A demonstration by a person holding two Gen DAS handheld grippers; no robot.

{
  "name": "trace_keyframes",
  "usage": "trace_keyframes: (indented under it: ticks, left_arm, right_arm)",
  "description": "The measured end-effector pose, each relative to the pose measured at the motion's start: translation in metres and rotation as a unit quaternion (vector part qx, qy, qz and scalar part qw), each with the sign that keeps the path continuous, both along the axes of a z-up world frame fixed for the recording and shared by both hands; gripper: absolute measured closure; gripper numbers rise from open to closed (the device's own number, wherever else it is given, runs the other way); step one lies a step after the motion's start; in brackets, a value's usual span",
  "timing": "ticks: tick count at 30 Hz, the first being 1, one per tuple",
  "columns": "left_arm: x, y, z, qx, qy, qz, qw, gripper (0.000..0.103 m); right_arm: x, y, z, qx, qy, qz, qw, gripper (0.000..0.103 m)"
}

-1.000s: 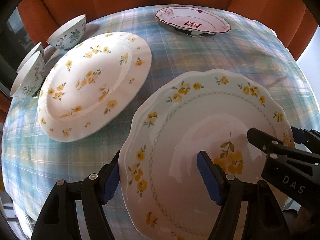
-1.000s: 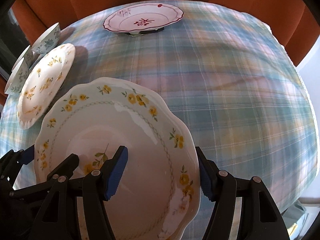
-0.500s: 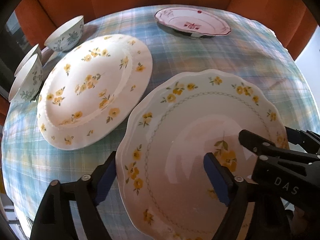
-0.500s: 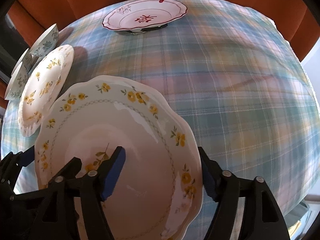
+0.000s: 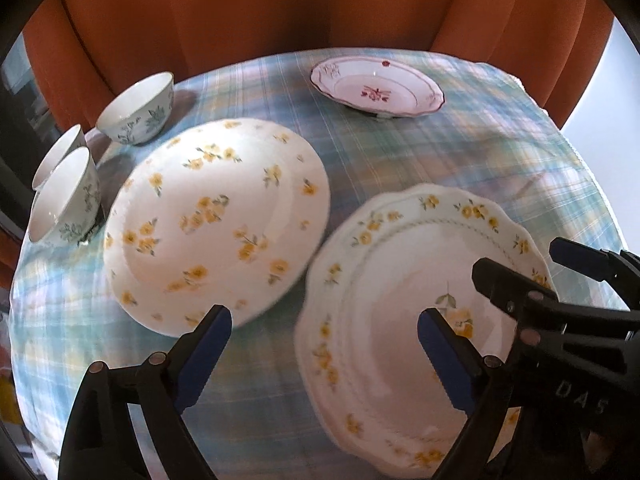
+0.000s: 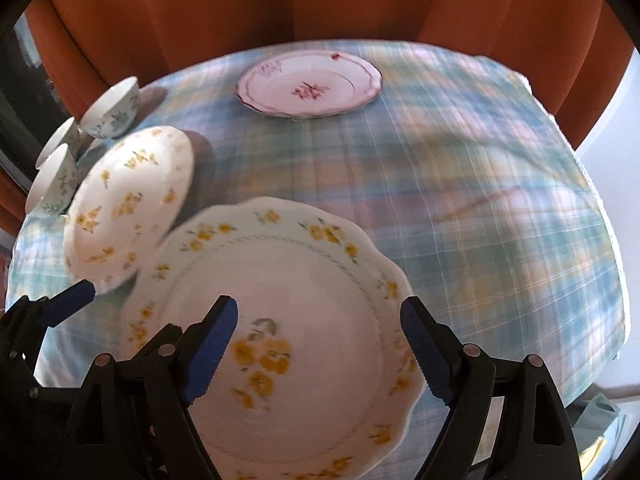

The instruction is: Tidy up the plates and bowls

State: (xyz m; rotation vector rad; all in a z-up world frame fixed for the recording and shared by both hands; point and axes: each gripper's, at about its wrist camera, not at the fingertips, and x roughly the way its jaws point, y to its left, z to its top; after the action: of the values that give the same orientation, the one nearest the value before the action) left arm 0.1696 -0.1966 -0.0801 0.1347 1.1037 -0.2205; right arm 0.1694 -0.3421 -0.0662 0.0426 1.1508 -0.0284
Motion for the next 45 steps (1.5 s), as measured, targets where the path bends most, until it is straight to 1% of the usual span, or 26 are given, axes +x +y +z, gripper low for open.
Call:
trace_keyframes:
  ticks: [3,6,13,16,18,23,26,30,34,36,38,40,42,44,45]
  left_arm:
    - [0.001,0.012,0.006,-0.004,-0.002,-0.010,0.9999,0.008]
    - [0.004,0.032,0.013,-0.007,-0.005,-0.010,0.9999,0.008]
    - [0.016,0.076,0.021,-0.031,0.009,0.015,0.9994,0.008]
    - [0.021,0.090,0.024,-0.040,0.006,0.021,0.9990,0.008]
    - [0.026,0.098,0.023,-0.039,0.003,0.024,0.9990,0.008]
    - [0.047,0.120,0.023,-0.036,0.000,0.055,0.9978,0.008]
    - [0.060,0.131,0.022,-0.032,-0.003,0.073,0.9968,0.008]
    - [0.078,0.139,0.011,-0.043,0.002,0.107,0.9933,0.008]
    - [0.092,0.148,-0.010,-0.037,0.026,0.145,0.9885,0.008]
    - [0.095,0.150,-0.017,-0.035,0.032,0.154,0.9870,0.008]
    - [0.098,0.152,-0.024,-0.032,0.040,0.162,0.9855,0.010]
    - [0.102,0.152,-0.032,-0.022,0.051,0.167,0.9844,0.016]
    - [0.104,0.154,-0.039,-0.019,0.062,0.170,0.9834,0.019]
    - [0.104,0.155,-0.046,-0.017,0.073,0.171,0.9824,0.019]
    - [0.104,0.155,-0.047,-0.023,0.071,0.170,0.9826,0.019]
  right_arm:
    - [-0.001,0.013,0.008,0.005,-0.009,-0.007,1.000,0.017]
    - [-0.002,0.031,0.014,0.023,-0.018,-0.009,1.000,0.017]
    - [0.007,0.075,0.025,0.036,-0.039,-0.001,0.999,0.017]
    - [0.017,0.093,0.028,0.031,-0.039,0.007,0.999,0.017]
    - [0.025,0.105,0.029,0.024,-0.036,0.009,0.999,0.017]
    - [0.048,0.125,0.026,0.034,-0.031,0.002,0.999,0.017]
    - [0.066,0.133,0.024,0.033,-0.037,0.001,0.999,0.017]
    - [0.090,0.139,0.018,0.022,-0.036,0.005,0.999,0.017]
    - [0.115,0.140,0.006,0.012,-0.026,0.010,1.000,0.017]
    - [0.124,0.140,-0.002,0.010,-0.021,0.011,1.000,0.017]
    - [0.133,0.140,-0.013,0.011,-0.012,0.016,1.000,0.017]
    - [0.138,0.140,-0.023,0.014,-0.002,0.017,1.000,0.018]
    - [0.142,0.140,-0.032,0.016,0.009,0.017,1.000,0.019]
    - [0.145,0.139,-0.041,0.015,0.017,0.020,1.000,0.021]
    - [0.146,0.139,-0.045,0.014,0.021,0.022,0.999,0.022]
